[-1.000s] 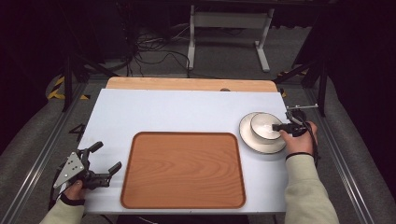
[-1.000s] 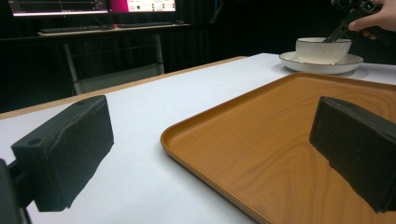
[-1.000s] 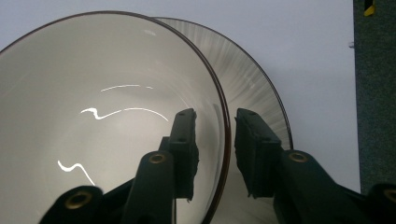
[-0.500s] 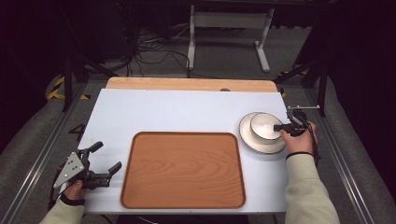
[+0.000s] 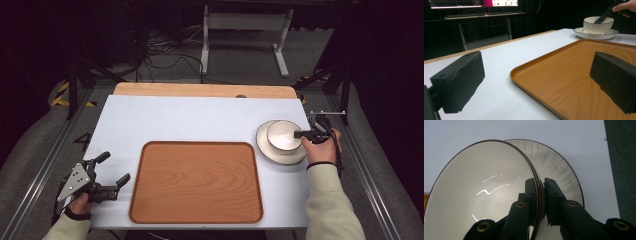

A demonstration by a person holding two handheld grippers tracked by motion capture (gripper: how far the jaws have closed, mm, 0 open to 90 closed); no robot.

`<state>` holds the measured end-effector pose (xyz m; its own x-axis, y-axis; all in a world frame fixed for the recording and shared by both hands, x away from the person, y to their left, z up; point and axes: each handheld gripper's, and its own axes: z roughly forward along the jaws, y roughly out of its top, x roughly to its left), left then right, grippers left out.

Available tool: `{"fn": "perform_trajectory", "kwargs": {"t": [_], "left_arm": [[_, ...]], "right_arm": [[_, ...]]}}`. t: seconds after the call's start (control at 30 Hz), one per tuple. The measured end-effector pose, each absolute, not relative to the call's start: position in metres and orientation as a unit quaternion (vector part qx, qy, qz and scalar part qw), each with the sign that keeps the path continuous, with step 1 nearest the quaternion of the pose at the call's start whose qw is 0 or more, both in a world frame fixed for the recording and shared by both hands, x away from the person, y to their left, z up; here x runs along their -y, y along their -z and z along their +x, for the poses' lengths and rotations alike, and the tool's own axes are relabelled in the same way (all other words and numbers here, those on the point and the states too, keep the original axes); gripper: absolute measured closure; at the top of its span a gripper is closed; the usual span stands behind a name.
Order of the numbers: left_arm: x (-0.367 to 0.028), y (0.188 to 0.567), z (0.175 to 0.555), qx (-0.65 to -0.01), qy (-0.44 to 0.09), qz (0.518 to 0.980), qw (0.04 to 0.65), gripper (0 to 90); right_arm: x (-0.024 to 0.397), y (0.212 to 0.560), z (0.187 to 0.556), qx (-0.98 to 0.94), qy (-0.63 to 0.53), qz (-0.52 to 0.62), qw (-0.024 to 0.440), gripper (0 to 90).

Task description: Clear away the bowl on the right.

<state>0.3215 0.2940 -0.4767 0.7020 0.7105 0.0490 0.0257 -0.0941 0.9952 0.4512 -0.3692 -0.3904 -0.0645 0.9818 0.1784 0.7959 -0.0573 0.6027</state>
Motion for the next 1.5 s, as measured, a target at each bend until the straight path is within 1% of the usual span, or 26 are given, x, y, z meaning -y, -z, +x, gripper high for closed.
{"fn": "perform_trajectory", "kwargs": {"t": [0.33, 0.9, 1.13, 1.5], "left_arm": [[-0.294, 0.477, 0.321, -0.269, -0.277, 0.686, 0.617, 0.3], [-0.294, 0.477, 0.321, -0.269, -0.277, 0.686, 0.617, 0.3], [-0.294, 0.477, 0.321, -0.269, -0.277, 0.685, 0.617, 0.3], [-0.294, 0.477, 0.321, -0.269, -0.277, 0.686, 0.617, 0.3]], "right_arm": [[0.363, 0.373, 0.444, -0.652, -0.309, 0.676, 0.153, 81.9], [0.352, 0.344, 0.431, -0.656, -0.313, 0.669, 0.156, 81.8], [0.342, 0.338, 0.427, -0.662, -0.32, 0.663, 0.142, 81.8], [0.313, 0.33, 0.42, -0.684, -0.33, 0.64, 0.121, 81.6]]}}
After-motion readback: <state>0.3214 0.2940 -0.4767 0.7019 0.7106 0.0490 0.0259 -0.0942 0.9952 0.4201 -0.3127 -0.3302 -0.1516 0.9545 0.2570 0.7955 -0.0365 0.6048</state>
